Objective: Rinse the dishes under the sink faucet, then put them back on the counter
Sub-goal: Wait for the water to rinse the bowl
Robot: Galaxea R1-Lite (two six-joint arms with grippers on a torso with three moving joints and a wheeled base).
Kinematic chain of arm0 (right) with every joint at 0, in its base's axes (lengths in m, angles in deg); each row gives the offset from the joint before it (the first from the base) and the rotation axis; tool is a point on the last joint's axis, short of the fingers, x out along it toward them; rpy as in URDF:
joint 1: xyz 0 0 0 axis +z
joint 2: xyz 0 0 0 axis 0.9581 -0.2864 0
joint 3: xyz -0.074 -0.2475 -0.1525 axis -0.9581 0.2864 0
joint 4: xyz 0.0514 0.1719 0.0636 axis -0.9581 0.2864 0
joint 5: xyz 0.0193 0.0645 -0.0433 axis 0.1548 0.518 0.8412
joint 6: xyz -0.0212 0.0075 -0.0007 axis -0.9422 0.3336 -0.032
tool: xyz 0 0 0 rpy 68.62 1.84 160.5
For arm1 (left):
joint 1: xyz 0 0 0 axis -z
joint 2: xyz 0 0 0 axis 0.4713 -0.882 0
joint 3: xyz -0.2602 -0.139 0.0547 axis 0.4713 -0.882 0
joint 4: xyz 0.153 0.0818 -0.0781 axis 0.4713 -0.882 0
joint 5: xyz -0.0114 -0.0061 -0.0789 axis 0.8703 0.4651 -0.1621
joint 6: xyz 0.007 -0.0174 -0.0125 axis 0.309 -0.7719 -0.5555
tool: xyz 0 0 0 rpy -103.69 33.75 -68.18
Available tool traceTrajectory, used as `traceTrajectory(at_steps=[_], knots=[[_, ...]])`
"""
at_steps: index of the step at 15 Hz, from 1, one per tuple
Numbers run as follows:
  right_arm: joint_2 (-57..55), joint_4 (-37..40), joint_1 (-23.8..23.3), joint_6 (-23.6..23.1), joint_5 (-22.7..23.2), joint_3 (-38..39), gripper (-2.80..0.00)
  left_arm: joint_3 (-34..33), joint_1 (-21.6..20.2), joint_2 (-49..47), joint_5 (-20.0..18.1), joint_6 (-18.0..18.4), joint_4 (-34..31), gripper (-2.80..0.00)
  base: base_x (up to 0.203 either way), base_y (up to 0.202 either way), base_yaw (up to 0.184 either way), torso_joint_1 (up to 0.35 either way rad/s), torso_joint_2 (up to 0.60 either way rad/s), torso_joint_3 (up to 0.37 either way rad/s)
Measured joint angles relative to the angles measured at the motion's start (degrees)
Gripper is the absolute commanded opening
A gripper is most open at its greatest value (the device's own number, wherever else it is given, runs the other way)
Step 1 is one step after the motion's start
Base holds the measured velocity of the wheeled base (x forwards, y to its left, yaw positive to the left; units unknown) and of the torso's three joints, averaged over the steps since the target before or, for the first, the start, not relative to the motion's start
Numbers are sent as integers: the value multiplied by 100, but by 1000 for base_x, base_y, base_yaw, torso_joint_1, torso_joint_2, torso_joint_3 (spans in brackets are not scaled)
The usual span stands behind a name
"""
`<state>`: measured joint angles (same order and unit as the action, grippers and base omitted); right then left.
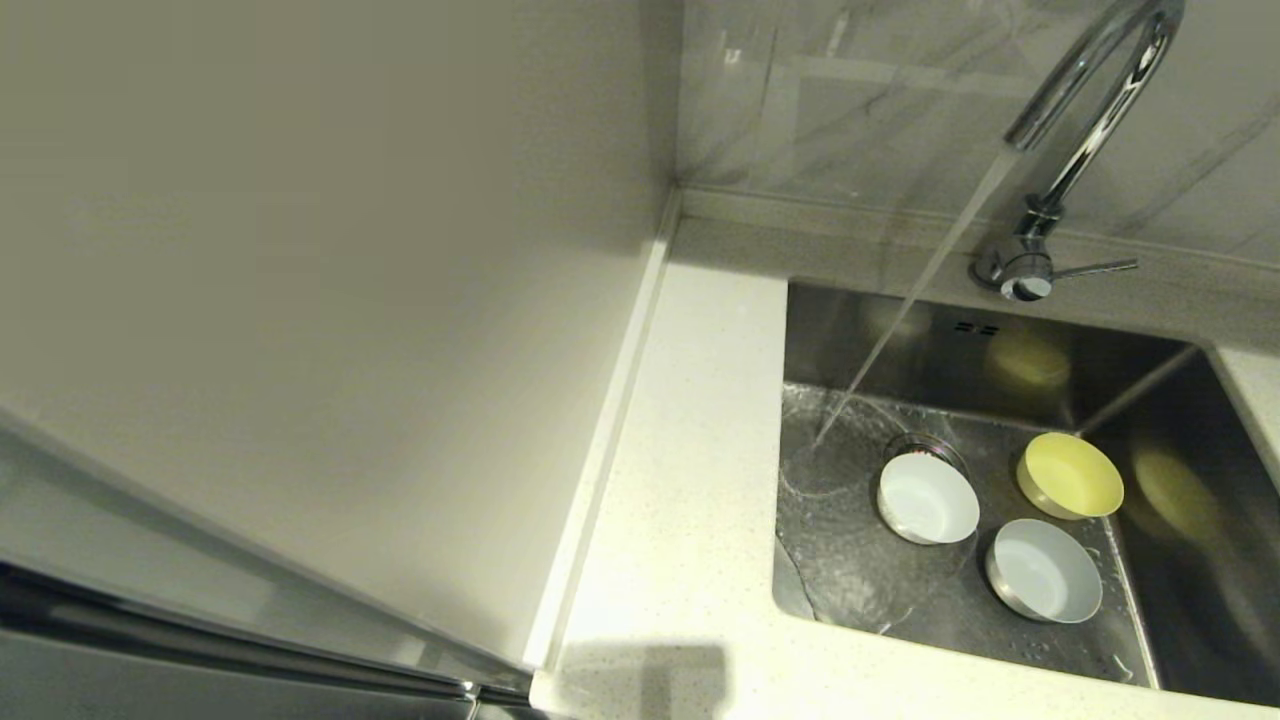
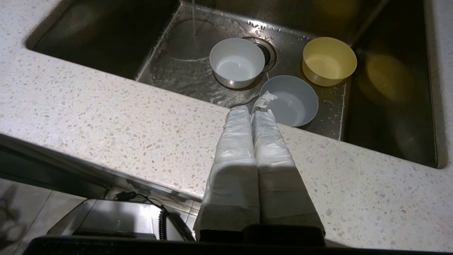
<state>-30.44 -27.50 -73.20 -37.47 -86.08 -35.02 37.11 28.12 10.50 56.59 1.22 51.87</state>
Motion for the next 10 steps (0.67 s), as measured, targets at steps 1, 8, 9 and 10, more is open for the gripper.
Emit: traceTrajectory(at_steps=[1,8,9,10], knots=[[0,2,0,-2,-1,0,-280,0,2,0,0,2,0,-280,0,0,0,0,0,0],[-1,0,0,0,-4,0,-280,0,7,0,0,4,0,-280,0,0,0,0,0,0],[-1,1,0,5,-1,0,-280,0,5,0,2,5,0,-280,0,0,0,0,0,0],[-1,2,0,2,-2,0,-280,0,2,0,2,3,0,-280,0,0,0,0,0,0]])
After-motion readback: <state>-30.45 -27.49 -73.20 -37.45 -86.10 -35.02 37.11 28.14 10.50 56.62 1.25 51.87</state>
